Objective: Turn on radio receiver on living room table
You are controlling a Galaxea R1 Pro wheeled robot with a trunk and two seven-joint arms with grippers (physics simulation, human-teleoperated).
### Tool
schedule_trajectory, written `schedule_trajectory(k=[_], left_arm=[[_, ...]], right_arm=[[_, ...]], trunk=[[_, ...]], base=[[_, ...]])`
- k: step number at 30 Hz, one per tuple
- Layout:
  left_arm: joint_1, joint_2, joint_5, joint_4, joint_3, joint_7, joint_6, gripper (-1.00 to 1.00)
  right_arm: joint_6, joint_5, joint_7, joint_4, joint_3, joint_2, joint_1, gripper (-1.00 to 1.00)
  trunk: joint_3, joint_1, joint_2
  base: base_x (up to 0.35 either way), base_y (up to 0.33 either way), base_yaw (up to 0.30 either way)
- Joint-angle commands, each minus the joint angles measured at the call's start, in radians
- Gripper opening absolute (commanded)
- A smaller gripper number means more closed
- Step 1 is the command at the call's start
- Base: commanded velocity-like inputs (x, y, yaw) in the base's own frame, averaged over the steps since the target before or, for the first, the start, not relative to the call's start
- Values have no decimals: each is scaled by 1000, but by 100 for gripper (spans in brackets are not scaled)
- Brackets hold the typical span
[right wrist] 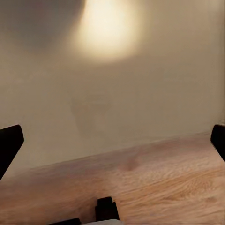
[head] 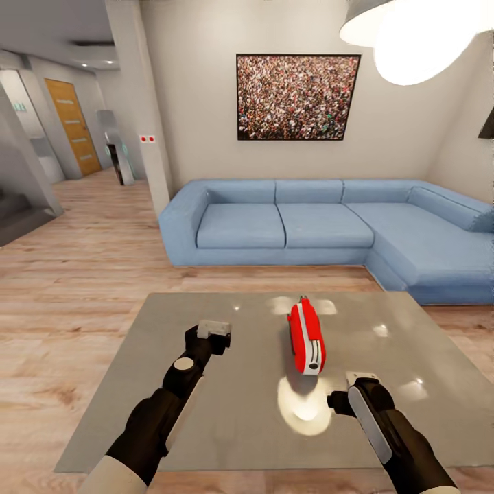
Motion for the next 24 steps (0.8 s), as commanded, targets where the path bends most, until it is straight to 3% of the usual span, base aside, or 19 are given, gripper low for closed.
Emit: schedule_trajectory(k=[1, 24], left_arm=[[0, 0, 0, 0, 0, 0, 0, 100], [0, 0, 0, 4, 0, 0, 0, 100]], right_arm=[[0, 0, 0, 0, 0, 0, 0, 100], [0, 0, 0, 0, 0, 0, 0, 100]], trunk=[[0, 0, 0], [0, 0, 0]], base=[[-334, 0, 0], [-317, 0, 0]])
